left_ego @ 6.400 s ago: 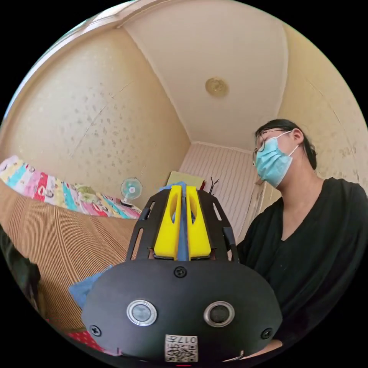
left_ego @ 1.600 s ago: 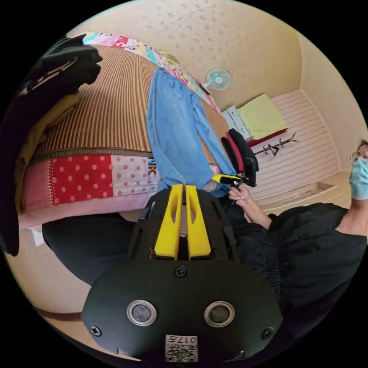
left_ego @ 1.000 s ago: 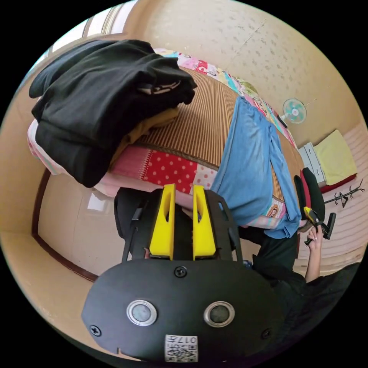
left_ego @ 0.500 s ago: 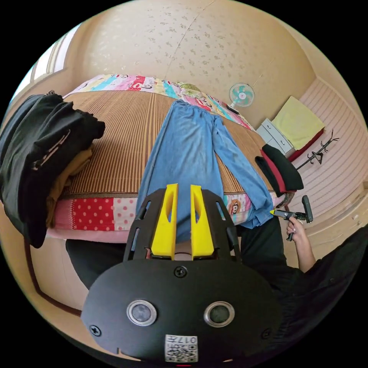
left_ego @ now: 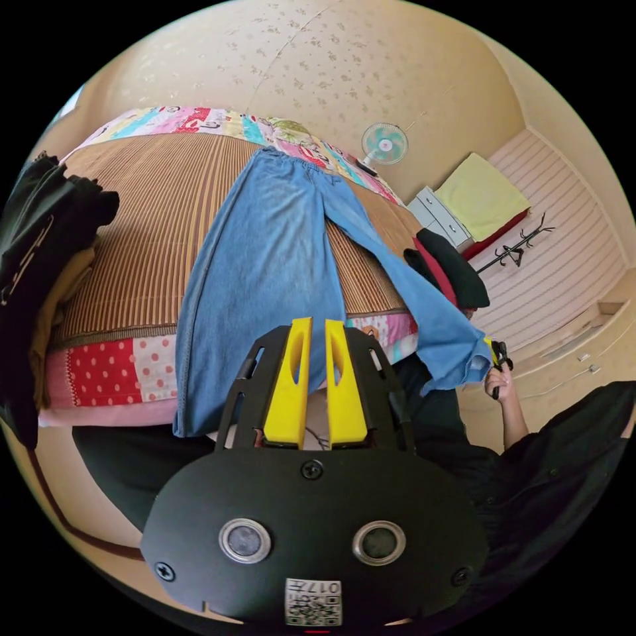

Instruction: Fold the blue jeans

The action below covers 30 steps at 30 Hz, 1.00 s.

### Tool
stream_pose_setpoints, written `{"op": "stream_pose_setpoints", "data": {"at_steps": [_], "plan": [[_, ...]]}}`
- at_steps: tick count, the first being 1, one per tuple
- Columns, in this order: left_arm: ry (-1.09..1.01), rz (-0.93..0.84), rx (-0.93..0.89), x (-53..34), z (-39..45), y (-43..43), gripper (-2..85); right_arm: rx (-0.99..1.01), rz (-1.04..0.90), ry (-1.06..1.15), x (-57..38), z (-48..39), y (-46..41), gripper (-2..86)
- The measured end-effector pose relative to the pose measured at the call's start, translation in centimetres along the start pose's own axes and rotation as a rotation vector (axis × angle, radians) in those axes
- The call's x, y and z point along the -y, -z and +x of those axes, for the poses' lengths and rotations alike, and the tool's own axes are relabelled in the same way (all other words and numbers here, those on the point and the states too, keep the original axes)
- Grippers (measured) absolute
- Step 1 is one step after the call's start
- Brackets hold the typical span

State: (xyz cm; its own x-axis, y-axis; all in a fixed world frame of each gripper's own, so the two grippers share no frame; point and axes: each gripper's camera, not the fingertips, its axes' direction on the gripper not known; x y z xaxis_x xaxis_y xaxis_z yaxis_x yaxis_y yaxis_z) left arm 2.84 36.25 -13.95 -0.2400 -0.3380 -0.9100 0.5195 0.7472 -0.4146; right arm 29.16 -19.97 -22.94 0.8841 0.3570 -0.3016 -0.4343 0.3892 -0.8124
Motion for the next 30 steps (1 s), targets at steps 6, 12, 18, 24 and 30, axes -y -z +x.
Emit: {"op": "stream_pose_setpoints", "data": {"at_steps": [6,12,18,24,30], "plan": [[-0.004,-0.020,0.009,-0.4,-0.7,-1.8,4.5,-0.296,-0.192,-0.188,-2.4,3.7,-1.6,0.8],[-0.086,-0.067,-0.005,0.2,0.2,-5.0,4.6,-0.379,-0.039,-0.042,-2.1,-3.3,-1.7,2.5],[-0.146,-0.112,-0.079,0.5,1.8,-9.5,4.7,-0.661,-0.194,0.221,-1.4,-12.7,-11.3,8.7],[-0.228,-0.179,-0.183,0.3,3.5,-13.6,5.1,-0.859,-0.262,0.142,-2.2,-11.8,-15.6,9.9],[-0.367,-0.502,-0.377,0.3,8.6,-26.6,9.0,-0.526,-0.078,0.178,-2.9,-12.3,-11.6,9.1]]}}
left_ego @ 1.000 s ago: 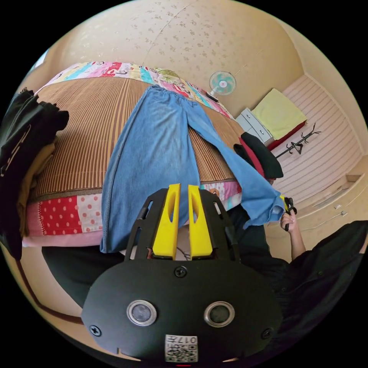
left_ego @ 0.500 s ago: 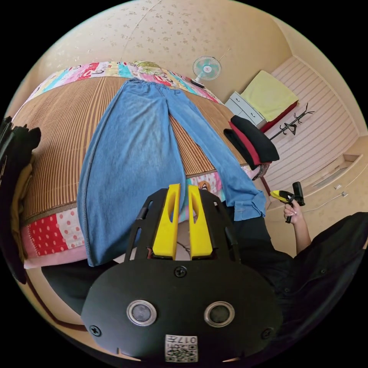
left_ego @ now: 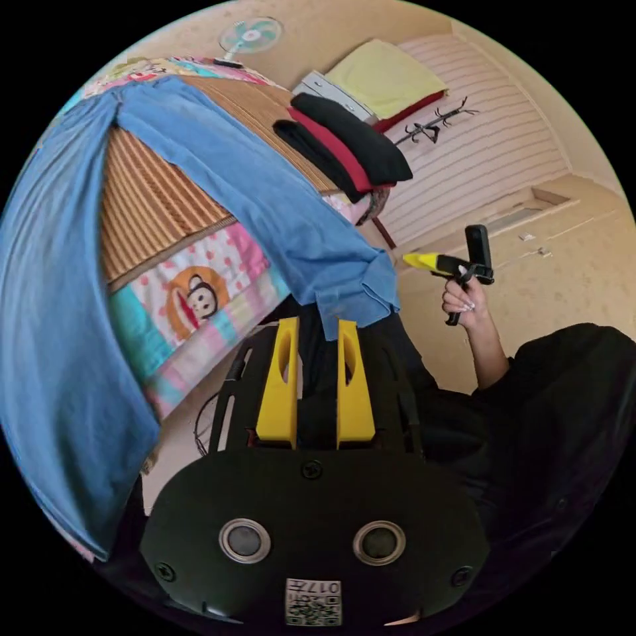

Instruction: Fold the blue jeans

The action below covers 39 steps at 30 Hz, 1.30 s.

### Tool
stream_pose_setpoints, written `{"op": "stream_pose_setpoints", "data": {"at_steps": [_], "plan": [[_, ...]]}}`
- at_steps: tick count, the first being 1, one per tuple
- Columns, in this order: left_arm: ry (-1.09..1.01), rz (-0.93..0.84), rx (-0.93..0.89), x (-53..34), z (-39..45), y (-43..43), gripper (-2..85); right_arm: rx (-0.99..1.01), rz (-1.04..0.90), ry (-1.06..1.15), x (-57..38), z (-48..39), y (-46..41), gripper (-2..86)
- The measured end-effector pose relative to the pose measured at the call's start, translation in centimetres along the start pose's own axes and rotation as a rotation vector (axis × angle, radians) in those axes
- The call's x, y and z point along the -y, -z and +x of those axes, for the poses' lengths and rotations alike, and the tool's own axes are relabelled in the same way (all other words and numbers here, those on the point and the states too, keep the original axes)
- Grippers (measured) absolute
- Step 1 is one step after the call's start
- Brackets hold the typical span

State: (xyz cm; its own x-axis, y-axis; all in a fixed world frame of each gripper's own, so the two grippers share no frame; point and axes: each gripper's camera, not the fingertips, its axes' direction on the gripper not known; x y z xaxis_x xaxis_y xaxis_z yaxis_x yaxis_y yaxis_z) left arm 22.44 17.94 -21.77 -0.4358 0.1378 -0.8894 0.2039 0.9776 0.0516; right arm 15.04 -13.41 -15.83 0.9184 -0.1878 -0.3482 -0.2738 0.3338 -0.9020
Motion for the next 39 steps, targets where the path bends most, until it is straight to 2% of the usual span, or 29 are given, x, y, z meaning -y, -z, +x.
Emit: {"op": "stream_pose_setpoints", "data": {"at_steps": [2,5,7,10,12,16,19,22,25,27,30,32,35,39], "plan": [[0.023,-0.081,-0.076,2.4,-1.1,-4.0,9.5,-0.038,0.026,-0.067,-0.2,0.4,1.2,8.3],[0.092,-0.201,-0.003,4.9,-2.8,-8.2,10.0,-0.125,-0.010,-0.090,-0.3,-0.2,1.5,8.3],[0.103,-0.257,-0.072,5.8,-3.6,-10.0,9.0,-0.139,-0.059,-0.099,-0.2,-0.6,0.9,8.6],[0.124,-0.270,-0.183,5.9,-5.0,-11.2,3.9,-0.191,-0.125,-0.159,-0.2,-0.1,-0.9,9.1],[0.112,-0.256,-0.177,5.6,-5.4,-10.5,2.6,-0.166,-0.139,-0.191,-0.2,0.7,-2.0,9.3],[0.081,-0.251,-0.262,4.6,-6.3,-7.9,-0.2,-0.074,-0.102,-0.255,-0.6,3.1,-2.8,5.6],[0.069,-0.224,-0.405,3.9,-6.5,-5.1,-0.6,0.115,-0.107,-0.270,-0.6,6.0,-0.9,3.0],[0.030,-0.175,-0.541,3.2,-6.0,-1.2,-0.7,0.439,-0.068,-0.124,-0.5,7.9,2.8,1.5],[-0.028,-0.135,-0.575,2.1,-5.6,2.5,-0.8,0.513,0.074,0.028,-1.9,9.1,8.2,1.0],[-0.014,-0.135,-0.565,1.3,-6.4,3.4,-0.8,0.553,0.041,0.030,-2.9,10.9,9.3,0.9],[0.062,-0.174,-0.521,-0.4,-9.0,2.0,-0.8,0.449,-0.067,-0.114,-4.9,15.0,7.9,0.9],[0.189,-0.229,-0.523,-2.2,-11.9,-1.0,-0.8,0.393,-0.152,-0.231,-5.9,17.6,5.1,1.0],[0.279,-0.261,-0.573,-4.2,-13.8,-3.4,-0.7,0.343,-0.183,-0.238,-6.0,18.4,3.3,1.6],[0.331,-0.262,-0.520,-5.4,-14.5,-3.6,-0.5,0.372,-0.149,-0.232,-5.8,19.5,3.8,3.4]]}}
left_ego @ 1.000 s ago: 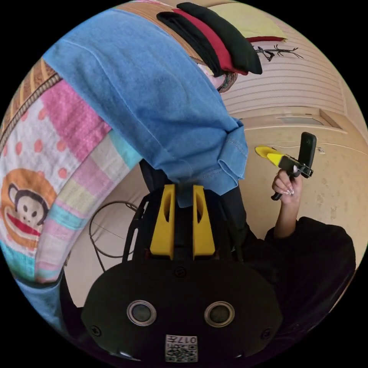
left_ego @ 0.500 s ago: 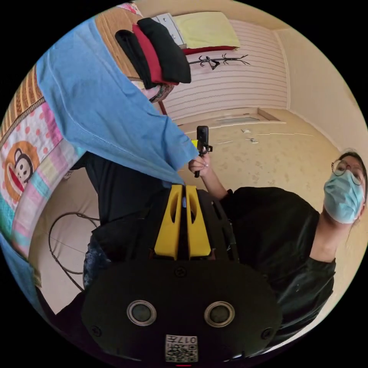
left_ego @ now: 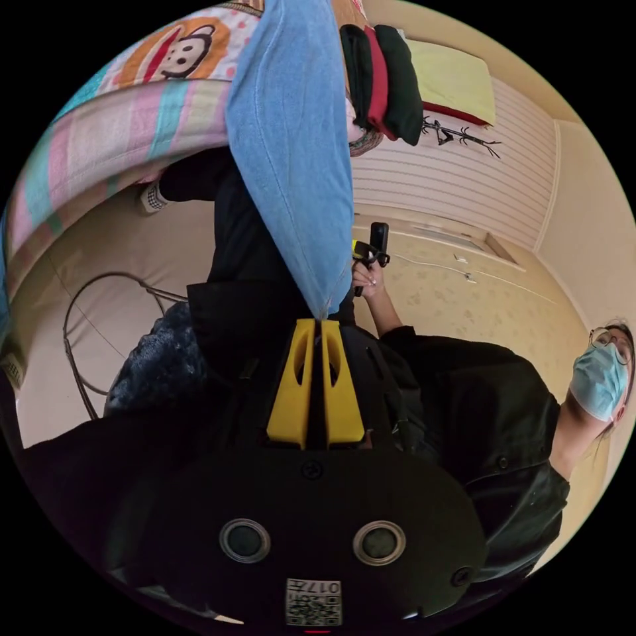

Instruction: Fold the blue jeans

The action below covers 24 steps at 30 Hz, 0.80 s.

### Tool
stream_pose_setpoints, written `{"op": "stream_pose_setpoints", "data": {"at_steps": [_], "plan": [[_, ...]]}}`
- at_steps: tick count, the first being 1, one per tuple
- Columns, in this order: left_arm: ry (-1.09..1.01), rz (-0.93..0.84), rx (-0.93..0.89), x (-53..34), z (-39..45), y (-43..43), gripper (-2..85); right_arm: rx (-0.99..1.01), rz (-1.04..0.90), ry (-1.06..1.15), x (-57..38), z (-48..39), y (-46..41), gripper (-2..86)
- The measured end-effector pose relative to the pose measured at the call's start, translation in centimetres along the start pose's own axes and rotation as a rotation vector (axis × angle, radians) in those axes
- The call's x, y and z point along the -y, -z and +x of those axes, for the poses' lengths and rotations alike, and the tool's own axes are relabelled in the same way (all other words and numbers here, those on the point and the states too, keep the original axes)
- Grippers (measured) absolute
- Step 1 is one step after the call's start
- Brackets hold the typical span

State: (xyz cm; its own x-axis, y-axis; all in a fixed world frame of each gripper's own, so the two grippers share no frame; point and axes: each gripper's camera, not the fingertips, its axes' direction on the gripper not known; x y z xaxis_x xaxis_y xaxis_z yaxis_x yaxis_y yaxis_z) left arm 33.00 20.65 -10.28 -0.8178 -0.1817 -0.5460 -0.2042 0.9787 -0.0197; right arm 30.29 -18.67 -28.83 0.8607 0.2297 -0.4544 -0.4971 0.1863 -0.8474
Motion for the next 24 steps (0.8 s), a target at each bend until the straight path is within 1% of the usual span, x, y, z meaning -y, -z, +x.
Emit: {"op": "stream_pose_setpoints", "data": {"at_steps": [2,5,8,12,14,15,17,20,24], "plan": [[0.011,0.005,0.054,-0.3,0.0,0.4,-0.1,0.004,0.051,0.008,-0.1,0.4,1.6,6.5],[-0.006,0.004,0.057,-0.4,-0.1,0.7,1.5,-0.010,0.119,0.005,-0.3,0.7,3.1,11.2],[-0.013,0.006,0.033,-0.6,-0.4,1.0,4.1,-0.001,0.070,0.047,0.2,0.3,2.3,12.1],[-0.065,0.070,-0.051,-1.1,-0.3,2.8,4.9,-0.039,-0.041,0.038,0.6,0.7,0.4,9.9],[-0.113,0.165,-0.107,-1.4,0.3,4.9,5.0,-0.019,-0.100,0.075,0.5,0.8,-0.1,4.8],[-0.129,0.184,-0.112,-1.5,0.6,5.3,5.1,-0.017,-0.104,0.082,0.5,0.9,0.0,4.5],[-0.223,0.208,-0.098,-1.4,2.7,6.6,5.8,0.052,-0.081,0.127,0.4,0.8,0.6,3.8],[-0.332,0.161,-0.042,-0.6,6.2,6.7,7.3,0.182,-0.045,0.254,0.9,-1.2,0.6,3.4],[-0.428,0.137,0.033,0.7,10.3,5.9,7.8,0.230,-0.090,0.424,2.6,-5.6,-1.6,3.1]]}}
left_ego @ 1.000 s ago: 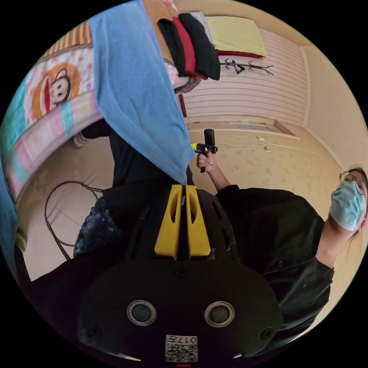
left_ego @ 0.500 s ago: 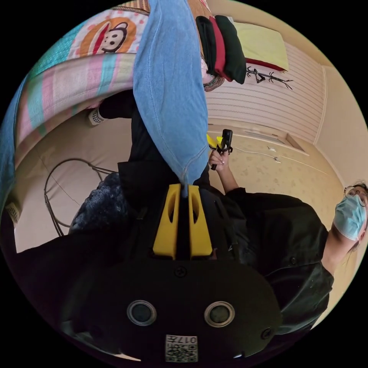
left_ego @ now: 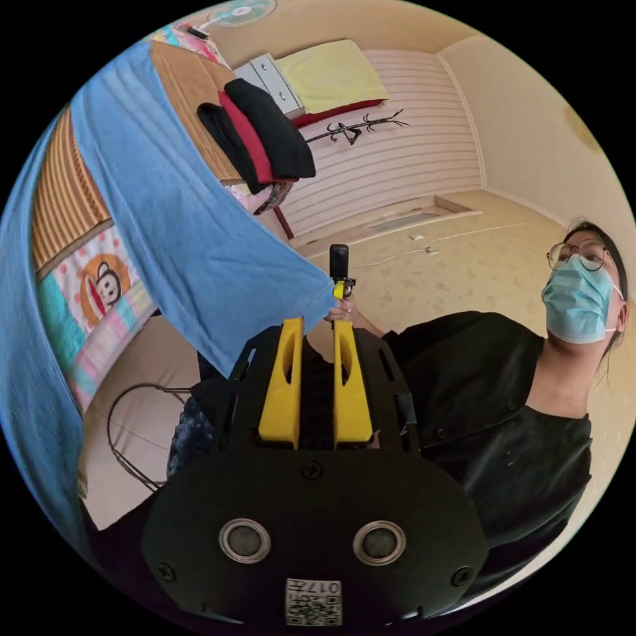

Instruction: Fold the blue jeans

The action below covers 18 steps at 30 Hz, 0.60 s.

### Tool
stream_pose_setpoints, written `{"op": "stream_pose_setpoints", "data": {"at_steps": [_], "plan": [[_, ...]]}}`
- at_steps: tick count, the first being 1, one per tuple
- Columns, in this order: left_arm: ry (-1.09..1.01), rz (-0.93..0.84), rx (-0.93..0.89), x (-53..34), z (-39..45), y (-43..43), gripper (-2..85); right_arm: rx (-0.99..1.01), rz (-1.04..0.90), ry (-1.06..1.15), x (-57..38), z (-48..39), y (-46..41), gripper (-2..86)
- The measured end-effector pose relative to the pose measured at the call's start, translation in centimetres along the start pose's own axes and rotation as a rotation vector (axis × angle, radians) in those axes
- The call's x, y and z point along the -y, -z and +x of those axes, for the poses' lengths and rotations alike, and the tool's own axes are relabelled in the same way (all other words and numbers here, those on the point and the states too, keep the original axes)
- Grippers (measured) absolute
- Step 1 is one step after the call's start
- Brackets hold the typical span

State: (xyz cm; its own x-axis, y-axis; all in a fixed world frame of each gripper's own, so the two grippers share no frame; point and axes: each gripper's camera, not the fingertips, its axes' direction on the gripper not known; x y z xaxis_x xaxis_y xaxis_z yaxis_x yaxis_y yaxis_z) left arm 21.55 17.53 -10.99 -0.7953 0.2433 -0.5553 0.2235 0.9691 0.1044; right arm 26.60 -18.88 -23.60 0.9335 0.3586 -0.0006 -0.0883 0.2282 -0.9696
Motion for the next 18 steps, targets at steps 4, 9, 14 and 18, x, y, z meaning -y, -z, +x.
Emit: {"op": "stream_pose_setpoints", "data": {"at_steps": [4,9,14,18], "plan": [[-0.013,0.004,0.037,2.5,1.8,-1.3,8.3,0.024,-0.110,0.107,4.0,-1.6,-5.3,3.1],[0.021,-0.004,0.236,3.2,3.0,-0.9,11.3,0.036,-0.158,0.093,5.6,0.5,-11.7,2.9],[0.100,0.029,0.137,2.7,1.4,-0.3,13.3,0.036,-0.226,0.091,5.1,3.1,-17.2,2.9],[0.170,0.012,0.262,2.3,1.4,-1.1,15.1,0.041,-0.223,0.107,5.1,4.0,-18.9,2.8]]}}
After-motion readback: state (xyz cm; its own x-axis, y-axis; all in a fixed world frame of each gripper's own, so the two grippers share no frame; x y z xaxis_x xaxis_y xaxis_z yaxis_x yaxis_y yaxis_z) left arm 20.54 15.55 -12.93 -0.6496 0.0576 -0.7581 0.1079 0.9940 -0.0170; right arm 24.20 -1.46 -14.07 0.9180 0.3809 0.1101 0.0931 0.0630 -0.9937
